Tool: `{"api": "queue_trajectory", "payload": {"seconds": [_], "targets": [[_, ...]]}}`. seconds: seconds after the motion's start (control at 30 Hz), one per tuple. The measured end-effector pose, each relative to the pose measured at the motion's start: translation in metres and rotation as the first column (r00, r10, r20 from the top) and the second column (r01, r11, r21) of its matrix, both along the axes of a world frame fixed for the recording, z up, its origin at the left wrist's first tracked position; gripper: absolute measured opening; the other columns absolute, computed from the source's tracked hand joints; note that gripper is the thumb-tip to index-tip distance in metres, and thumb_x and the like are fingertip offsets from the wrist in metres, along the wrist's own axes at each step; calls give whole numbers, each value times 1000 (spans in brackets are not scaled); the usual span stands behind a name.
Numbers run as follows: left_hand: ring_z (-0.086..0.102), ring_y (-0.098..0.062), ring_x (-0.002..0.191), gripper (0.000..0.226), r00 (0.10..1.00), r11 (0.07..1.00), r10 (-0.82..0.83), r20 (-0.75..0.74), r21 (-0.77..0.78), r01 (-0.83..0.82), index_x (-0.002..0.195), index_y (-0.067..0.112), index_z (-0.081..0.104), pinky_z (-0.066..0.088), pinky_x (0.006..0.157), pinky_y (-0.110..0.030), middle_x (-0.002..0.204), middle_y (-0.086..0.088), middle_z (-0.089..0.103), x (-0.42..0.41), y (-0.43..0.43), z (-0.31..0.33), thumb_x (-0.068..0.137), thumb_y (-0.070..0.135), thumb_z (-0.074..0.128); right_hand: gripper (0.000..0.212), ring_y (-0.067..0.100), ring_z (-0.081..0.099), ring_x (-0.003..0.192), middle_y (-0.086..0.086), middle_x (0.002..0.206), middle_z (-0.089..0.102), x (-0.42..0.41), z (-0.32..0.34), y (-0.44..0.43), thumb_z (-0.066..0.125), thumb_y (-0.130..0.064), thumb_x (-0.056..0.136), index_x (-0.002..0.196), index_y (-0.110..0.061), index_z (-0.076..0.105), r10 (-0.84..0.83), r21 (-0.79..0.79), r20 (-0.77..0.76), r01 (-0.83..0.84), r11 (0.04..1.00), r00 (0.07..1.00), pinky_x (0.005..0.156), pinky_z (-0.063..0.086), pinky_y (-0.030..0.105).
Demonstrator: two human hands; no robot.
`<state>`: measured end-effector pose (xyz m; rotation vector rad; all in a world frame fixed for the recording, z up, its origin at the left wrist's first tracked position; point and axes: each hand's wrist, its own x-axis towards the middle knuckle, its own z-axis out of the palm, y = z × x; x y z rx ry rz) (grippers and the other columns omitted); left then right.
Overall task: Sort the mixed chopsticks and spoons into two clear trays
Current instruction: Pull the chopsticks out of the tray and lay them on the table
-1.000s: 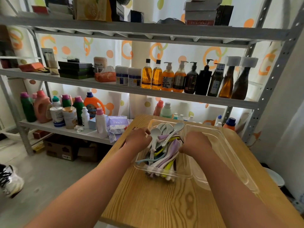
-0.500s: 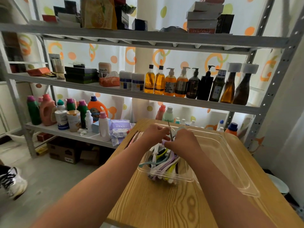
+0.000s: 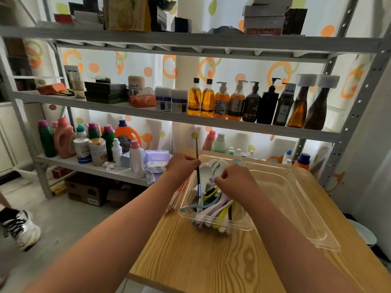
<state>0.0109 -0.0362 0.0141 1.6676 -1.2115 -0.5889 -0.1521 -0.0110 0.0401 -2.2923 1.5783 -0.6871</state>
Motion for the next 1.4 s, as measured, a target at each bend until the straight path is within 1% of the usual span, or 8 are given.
{"api": "queue_trajectory", "payload": {"seconds": [0.07, 0.17, 0.4, 0.57, 0.8, 1.0, 1.13, 1.4], "targets": [[63, -19, 88, 24, 996, 999, 36, 80, 33, -39, 101, 12, 72, 48, 79, -28, 96, -6, 71, 8, 0, -3, 89, 30, 62, 15, 15, 54, 71, -2, 73, 53, -6, -4, -2, 60, -23, 86, 98, -15, 65, -49, 21, -119, 52, 998, 992, 55, 39, 21], [59, -17, 85, 28, 977, 993, 69, 200, 77, -85, 108, 11, 71, 45, 76, -27, 103, -7, 71, 19, 1, -11, 92, 30, 60, 30, 22, 61, 93, 5, 106, 63, -8, -13, -5, 62, -18, 85, 115, -24, 62, -101, 86, -288, 131, 988, 952, 69, 48, 28], [64, -20, 91, 32, 922, 974, 48, 385, 188, -129, 104, 12, 73, 46, 75, -27, 103, -6, 72, 39, -5, -40, 87, 38, 65, 41, 29, 39, 117, 10, 130, 49, -9, -33, -9, 52, -24, 92, 131, -16, 44, -144, 0, -624, 185, 983, 768, 91, 36, 36], [62, -21, 104, 30, 894, 964, 17, 449, 231, -134, 107, 18, 71, 47, 85, -32, 115, -2, 67, 39, -13, -51, 87, 40, 66, 43, 29, 33, 115, 15, 132, 41, -10, -47, -12, 49, -18, 90, 132, -15, 43, -156, 11, -664, 218, 976, 731, 90, 30, 38], [62, -20, 98, 31, 838, 949, -11, 545, 270, -164, 104, 19, 68, 51, 82, -34, 108, -1, 67, 37, -18, -59, 88, 45, 61, 49, 32, 26, 124, 15, 141, 29, -10, -50, -13, 46, -19, 91, 138, -16, 36, -138, 5, -692, 196, 981, 708, 99, 24, 41], [63, -25, 93, 40, 833, 973, 9, 554, 187, -135, 105, 11, 67, 51, 81, -34, 101, -8, 69, 21, -20, -48, 95, 43, 44, 56, 33, 20, 129, 13, 145, 21, -9, -49, -16, 50, -22, 89, 142, -18, 33, -95, 66, -723, 205, 977, 685, 102, 21, 44], [61, -27, 95, 47, 829, 977, -76, 555, 207, -49, 108, 7, 62, 48, 78, -36, 105, -11, 65, 7, -25, -48, 93, 48, 44, 62, 33, 21, 129, 13, 145, 20, -7, -49, -16, 54, -24, 86, 143, -17, 30, -97, 70, -735, 217, 974, 671, 101, 22, 43], [59, -26, 87, 43, 833, 987, -62, 550, 158, -31, 103, 6, 59, 44, 71, -33, 99, -13, 65, 5, -27, -54, 95, 45, 44, 57, 32, 29, 126, 14, 142, 29, -4, -54, -17, 49, -22, 91, 143, -15, 29, -167, -1, -720, 239, 971, 674, 101, 25, 42]]}}
